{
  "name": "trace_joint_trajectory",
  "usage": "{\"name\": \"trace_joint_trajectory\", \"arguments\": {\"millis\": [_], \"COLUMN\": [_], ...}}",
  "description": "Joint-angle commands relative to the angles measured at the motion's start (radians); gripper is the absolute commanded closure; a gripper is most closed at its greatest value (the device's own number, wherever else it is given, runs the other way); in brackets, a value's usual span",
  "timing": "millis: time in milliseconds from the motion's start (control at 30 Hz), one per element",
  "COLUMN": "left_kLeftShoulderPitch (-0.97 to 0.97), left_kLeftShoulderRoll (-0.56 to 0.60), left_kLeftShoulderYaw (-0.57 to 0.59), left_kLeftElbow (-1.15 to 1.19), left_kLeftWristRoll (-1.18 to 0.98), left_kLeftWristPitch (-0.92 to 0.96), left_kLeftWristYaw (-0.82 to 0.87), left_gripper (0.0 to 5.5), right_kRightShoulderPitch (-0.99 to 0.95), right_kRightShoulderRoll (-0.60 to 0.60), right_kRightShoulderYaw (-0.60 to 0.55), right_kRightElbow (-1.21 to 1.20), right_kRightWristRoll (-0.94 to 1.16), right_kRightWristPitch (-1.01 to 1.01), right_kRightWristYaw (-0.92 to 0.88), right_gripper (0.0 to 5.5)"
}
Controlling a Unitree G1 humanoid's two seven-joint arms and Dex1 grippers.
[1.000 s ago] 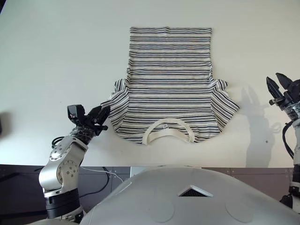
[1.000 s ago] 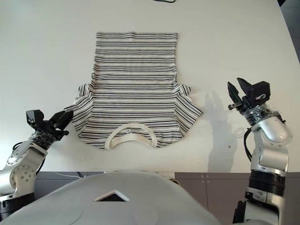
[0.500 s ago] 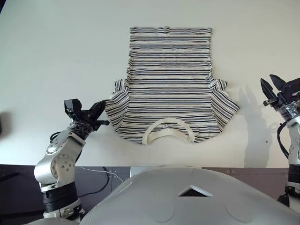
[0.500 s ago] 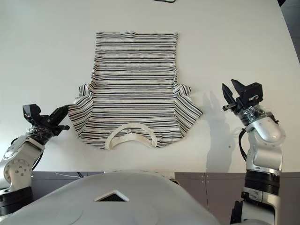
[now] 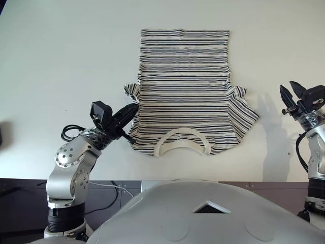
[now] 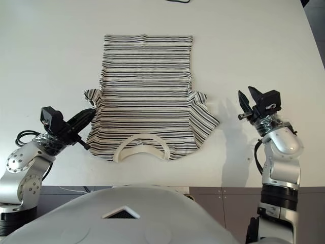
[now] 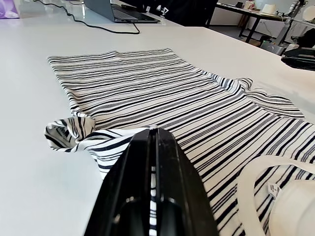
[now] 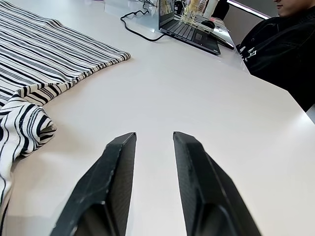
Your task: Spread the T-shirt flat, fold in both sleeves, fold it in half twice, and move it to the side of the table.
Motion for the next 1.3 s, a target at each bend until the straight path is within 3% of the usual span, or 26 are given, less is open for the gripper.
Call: {"name": "trace_joint_trajectory", "arguments": {"millis": [33,433,600,733,933,1133,1300], "left_kLeftShoulderPitch": [-0.081,-0.134,-0.142,-0.174,-0.150,-0.090,-0.089], "left_kLeftShoulderRoll": [0.022,0.129,0.133,0.084,0.075,0.078,0.066], "left_kLeftShoulderYaw": [-0.088,-0.292,-0.274,-0.190,-0.123,-0.189,-0.199], "left_kLeftElbow": [-0.012,0.091,0.086,0.023,0.136,0.185,0.206], "left_kLeftWristRoll": [0.066,0.283,0.273,0.141,0.262,0.394,0.437], "left_kLeftWristPitch": [-0.005,-0.053,-0.100,-0.092,-0.170,-0.305,-0.342], "left_kLeftWristYaw": [-0.005,-0.075,-0.095,-0.088,0.031,0.057,0.076], "left_gripper": [5.39,5.39,4.72,4.66,4.66,4.66,4.66], "right_kRightShoulderPitch": [-0.035,-0.094,-0.082,0.042,0.280,0.280,0.265], "right_kRightShoulderRoll": [0.020,0.018,0.012,0.008,0.067,0.130,0.156], "right_kRightShoulderYaw": [0.017,0.046,0.038,0.031,-0.016,-0.048,-0.037], "right_kRightElbow": [0.014,0.061,0.068,-0.011,-0.233,-0.336,-0.361], "right_kRightWristRoll": [0.000,-0.015,-0.018,-0.007,0.135,0.351,0.375], "right_kRightWristPitch": [0.009,0.001,-0.005,0.019,0.180,0.464,0.590], "right_kRightWristYaw": [-0.004,0.005,0.011,0.035,0.035,-0.037,-0.117], "right_gripper": [4.13,4.13,4.13,4.13,4.13,4.13,4.13]}}
